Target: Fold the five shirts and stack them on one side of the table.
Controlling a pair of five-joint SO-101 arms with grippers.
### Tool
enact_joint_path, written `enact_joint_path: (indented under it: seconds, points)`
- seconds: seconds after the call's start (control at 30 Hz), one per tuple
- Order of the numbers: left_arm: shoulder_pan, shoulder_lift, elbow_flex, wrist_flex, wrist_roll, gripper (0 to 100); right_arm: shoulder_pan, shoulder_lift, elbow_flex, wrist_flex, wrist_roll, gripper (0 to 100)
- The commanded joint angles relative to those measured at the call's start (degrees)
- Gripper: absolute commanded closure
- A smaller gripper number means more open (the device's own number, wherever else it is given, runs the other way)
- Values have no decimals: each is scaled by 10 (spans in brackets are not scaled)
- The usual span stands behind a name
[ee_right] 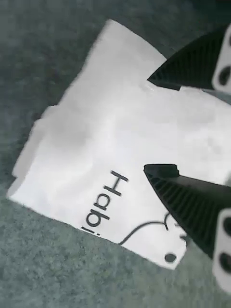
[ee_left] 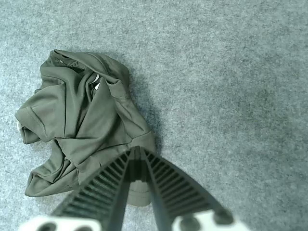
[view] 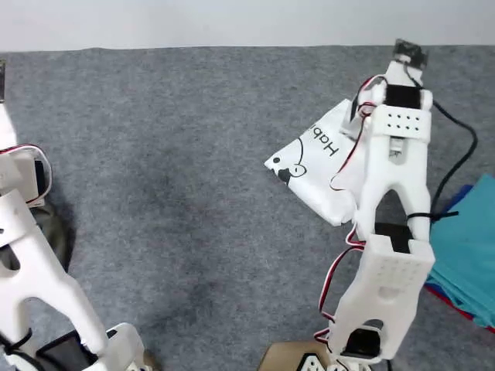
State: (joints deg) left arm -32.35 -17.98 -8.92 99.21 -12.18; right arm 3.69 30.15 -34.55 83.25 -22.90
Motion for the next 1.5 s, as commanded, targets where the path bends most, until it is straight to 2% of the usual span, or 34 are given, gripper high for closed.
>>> enact_joint_path:
  seconds: [0.0,0.07,0.2,0.27,0.6,1.17,1.27,1.47]
  points:
    - [4,-13,-2,11,-5,996,-25,-37,-29,21,-113,735]
    - [4,-13,-2,11,-6,996,-42,-36,-29,11,-140,695]
    - [4,-13,-2,9,-18,996,-64,-18,-29,-31,-190,552]
    - [4,-13,-2,11,-29,996,-66,2,-29,-56,-208,520]
    - [3,-14,-3,11,-53,996,-40,105,-31,-79,-255,519]
    - [3,-13,-3,11,-53,996,-19,220,-31,-141,-254,521]
    - [3,-13,-3,11,-53,996,-19,230,-45,-138,-253,581]
    - [3,-13,-3,11,-53,996,-15,235,-50,-136,-221,845]
